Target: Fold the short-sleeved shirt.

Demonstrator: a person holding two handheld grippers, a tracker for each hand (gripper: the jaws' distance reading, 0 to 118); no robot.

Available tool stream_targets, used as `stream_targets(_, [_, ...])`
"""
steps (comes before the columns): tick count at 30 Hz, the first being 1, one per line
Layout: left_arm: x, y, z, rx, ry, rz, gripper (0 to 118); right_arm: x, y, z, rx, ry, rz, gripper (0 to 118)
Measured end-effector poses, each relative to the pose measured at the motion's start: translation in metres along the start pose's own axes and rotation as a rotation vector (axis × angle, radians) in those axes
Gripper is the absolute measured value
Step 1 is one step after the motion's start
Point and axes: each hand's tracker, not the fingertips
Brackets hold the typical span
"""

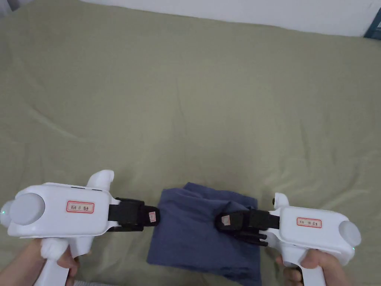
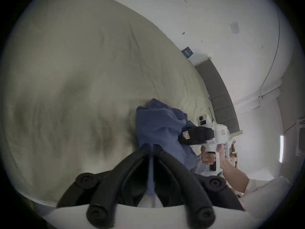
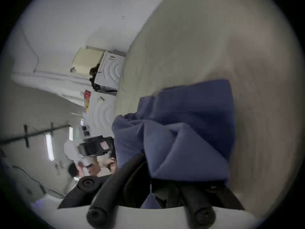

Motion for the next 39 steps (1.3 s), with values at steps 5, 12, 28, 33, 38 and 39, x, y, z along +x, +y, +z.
stream_targets(5, [-0.009,0.008,-0.029,-0.087,-0.139,0.03,118,0.002,-0.001,0.001,-0.021,-0.002,0.025,1])
stream_targets(12, [0.007,0.014,-0.056,-0.044,-0.102,0.02,78,0.003,-0.002,0.001,-0.024,0.014,0.019,1])
stream_targets(28, [-0.029,0.051,0.039,-0.007,-0.027,0.007,36,-0.095,-0.032,-0.024,0.007,-0.209,0.385,1])
stream_targets(33, [-0.078,0.086,0.127,0.033,0.081,0.031,36,-0.118,-0.039,-0.063,-0.008,-0.218,0.469,1])
stream_targets(38, [-0.124,0.124,0.209,0.045,0.208,0.028,36,-0.122,-0.038,-0.104,-0.041,-0.182,0.465,1])
stream_targets(39, [-0.133,0.13,0.222,0.051,0.236,0.029,36,-0.123,-0.037,-0.114,-0.047,-0.182,0.467,1])
